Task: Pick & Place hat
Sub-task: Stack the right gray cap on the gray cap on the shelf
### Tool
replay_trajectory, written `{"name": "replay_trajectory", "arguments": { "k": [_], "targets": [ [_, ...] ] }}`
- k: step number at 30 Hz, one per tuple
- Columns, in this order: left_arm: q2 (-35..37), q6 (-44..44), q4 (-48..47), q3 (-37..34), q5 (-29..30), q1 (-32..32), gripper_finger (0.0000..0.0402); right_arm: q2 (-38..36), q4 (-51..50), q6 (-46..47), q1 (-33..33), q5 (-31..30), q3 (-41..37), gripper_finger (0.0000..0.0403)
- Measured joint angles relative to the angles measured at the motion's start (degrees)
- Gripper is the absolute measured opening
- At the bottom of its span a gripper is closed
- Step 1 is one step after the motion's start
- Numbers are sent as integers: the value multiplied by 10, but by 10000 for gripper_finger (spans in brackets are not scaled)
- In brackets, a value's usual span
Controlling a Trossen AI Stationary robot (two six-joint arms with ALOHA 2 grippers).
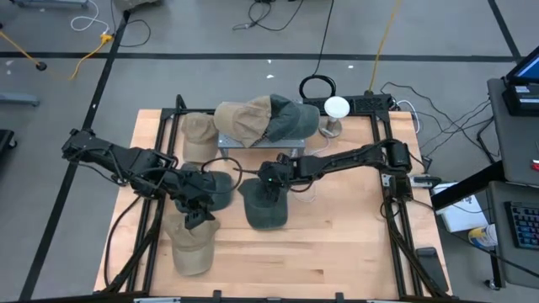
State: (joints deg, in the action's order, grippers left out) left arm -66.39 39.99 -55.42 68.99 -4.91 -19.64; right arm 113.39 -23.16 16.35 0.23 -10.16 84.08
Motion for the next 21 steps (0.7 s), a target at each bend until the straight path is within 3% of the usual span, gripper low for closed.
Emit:
{"name": "replay_trajectory", "arguments": {
  "k": [13, 21],
  "targets": [
    [0, 10, 9, 0, -3, 0, 273, 32, -19, 0, 18, -17, 0, 217],
    [0, 10, 34, 0, -16, 0, 273, 70, -25, -1, 29, 25, 3, 217]
  ]
}}
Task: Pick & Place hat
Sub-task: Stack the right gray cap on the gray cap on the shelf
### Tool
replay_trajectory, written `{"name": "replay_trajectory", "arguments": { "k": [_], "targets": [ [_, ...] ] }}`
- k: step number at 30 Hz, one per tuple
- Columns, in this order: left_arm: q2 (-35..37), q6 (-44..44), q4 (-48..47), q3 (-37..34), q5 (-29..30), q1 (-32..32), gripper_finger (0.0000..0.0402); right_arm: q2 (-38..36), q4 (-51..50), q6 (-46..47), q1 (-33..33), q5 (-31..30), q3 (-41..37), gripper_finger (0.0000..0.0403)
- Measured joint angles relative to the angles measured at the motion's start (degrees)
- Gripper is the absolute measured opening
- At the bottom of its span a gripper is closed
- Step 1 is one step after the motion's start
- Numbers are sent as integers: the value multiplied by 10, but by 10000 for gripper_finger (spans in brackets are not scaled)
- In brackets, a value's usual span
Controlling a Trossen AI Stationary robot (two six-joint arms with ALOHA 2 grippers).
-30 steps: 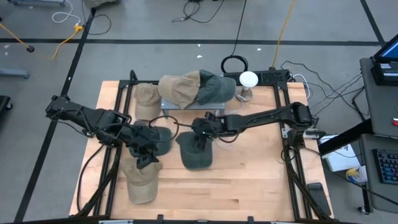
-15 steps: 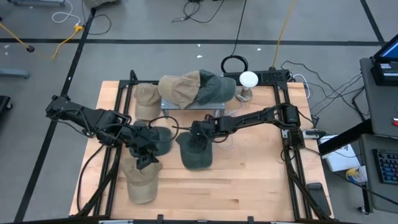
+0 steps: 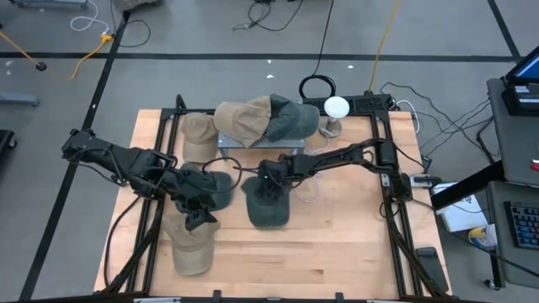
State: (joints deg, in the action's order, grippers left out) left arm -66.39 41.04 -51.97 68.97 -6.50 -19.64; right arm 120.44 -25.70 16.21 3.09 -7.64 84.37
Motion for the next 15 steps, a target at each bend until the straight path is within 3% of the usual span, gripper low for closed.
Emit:
{"name": "replay_trajectory", "arguments": {
  "k": [6, 9, 13, 15],
  "targets": [
    [0, 0, 0, 0, -1, 0, 273, 8, -5, 3, -2, 16, 0, 195],
    [0, 0, 0, 0, -1, 0, 273, 9, -5, -4, -5, 16, 0, 146],
    [0, 0, 0, 0, -1, 0, 273, 11, -4, -25, -12, 18, -1, 46],
    [0, 0, 0, 0, -1, 0, 273, 9, -4, -36, -16, 16, -1, 29]
  ]
}}
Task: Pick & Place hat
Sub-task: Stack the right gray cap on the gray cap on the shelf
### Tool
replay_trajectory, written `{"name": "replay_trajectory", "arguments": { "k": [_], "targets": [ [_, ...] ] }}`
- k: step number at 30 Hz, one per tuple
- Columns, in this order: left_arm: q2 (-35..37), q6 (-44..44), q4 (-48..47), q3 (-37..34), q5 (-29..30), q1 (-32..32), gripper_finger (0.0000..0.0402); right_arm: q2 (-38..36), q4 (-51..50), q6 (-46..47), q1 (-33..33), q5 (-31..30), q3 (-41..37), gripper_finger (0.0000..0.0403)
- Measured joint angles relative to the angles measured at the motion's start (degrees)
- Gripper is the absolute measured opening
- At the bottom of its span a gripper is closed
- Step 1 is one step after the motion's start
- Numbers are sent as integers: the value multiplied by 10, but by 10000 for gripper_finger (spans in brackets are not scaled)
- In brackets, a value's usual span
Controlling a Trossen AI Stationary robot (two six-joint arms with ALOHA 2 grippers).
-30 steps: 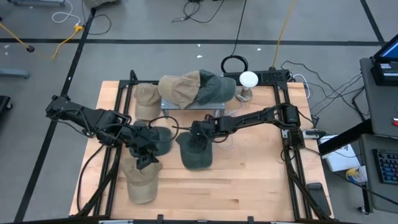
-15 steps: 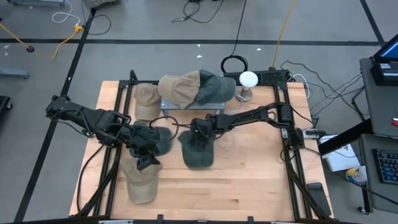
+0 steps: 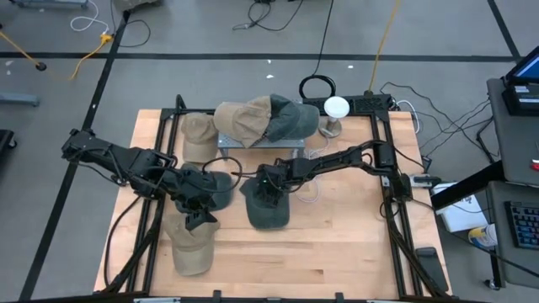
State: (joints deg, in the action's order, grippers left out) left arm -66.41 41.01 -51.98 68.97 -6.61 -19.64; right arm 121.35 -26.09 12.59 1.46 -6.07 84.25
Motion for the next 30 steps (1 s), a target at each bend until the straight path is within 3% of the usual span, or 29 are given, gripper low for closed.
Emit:
{"name": "replay_trajectory", "arguments": {
  "k": [6, 21, 30],
  "targets": [
    [0, -9, 0, 0, 0, 0, 273, -44, -40, -31, -22, -11, -5, 29],
    [0, -57, 0, 0, 6, 0, 273, -317, -129, -144, -68, -13, -3, 29],
    [0, -83, -1, 0, 7, 0, 273, -453, -145, -287, -72, -14, -3, 29]
  ]
}}
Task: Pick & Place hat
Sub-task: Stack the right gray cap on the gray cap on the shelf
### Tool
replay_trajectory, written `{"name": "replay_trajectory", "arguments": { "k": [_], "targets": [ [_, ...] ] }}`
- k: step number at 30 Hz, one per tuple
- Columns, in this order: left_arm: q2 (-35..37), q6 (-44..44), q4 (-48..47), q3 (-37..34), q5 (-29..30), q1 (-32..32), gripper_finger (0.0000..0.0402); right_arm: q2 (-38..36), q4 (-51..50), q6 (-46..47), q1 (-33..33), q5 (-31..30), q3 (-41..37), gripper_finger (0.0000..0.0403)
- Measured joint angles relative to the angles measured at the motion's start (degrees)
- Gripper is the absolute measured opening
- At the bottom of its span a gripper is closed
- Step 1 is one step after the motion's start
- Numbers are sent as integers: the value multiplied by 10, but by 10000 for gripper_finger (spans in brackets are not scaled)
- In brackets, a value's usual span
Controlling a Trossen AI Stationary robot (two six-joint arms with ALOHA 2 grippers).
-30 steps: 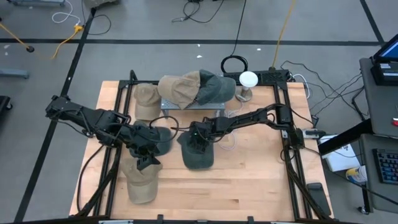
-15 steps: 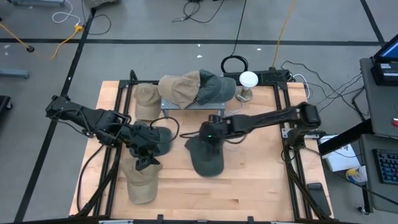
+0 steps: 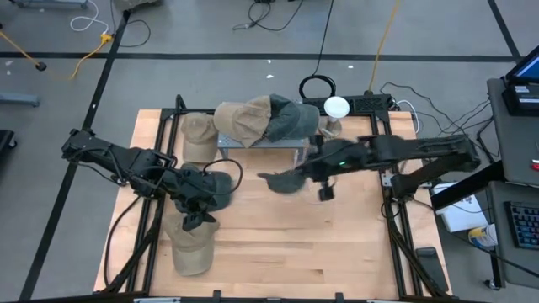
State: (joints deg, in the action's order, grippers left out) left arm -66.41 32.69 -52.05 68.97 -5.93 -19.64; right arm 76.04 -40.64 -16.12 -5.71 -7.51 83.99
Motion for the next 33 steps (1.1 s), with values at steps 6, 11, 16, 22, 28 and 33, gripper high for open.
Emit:
{"name": "replay_trajectory", "arguments": {
  "k": [6, 11, 16, 22, 28, 33],
  "targets": [
    [0, -38, 0, 0, 1, 0, 273, -73, -1, -155, 3, -49, 0, 29],
    [0, -45, 0, 0, 10, 0, 273, -109, 0, -329, 9, -146, 0, 29],
    [0, -50, 0, 0, 21, 0, 273, -128, 9, -541, 21, -241, 0, 29],
    [0, -98, 0, 0, 44, 0, 273, -128, 39, -793, 56, -302, 0, 29],
    [0, -101, 0, 0, 78, 1, 273, -128, 48, -884, 111, -279, 0, 29],
    [0, -101, 1, 0, 102, 1, 273, -125, 52, -949, 162, -179, 0, 29]
  ]
}}
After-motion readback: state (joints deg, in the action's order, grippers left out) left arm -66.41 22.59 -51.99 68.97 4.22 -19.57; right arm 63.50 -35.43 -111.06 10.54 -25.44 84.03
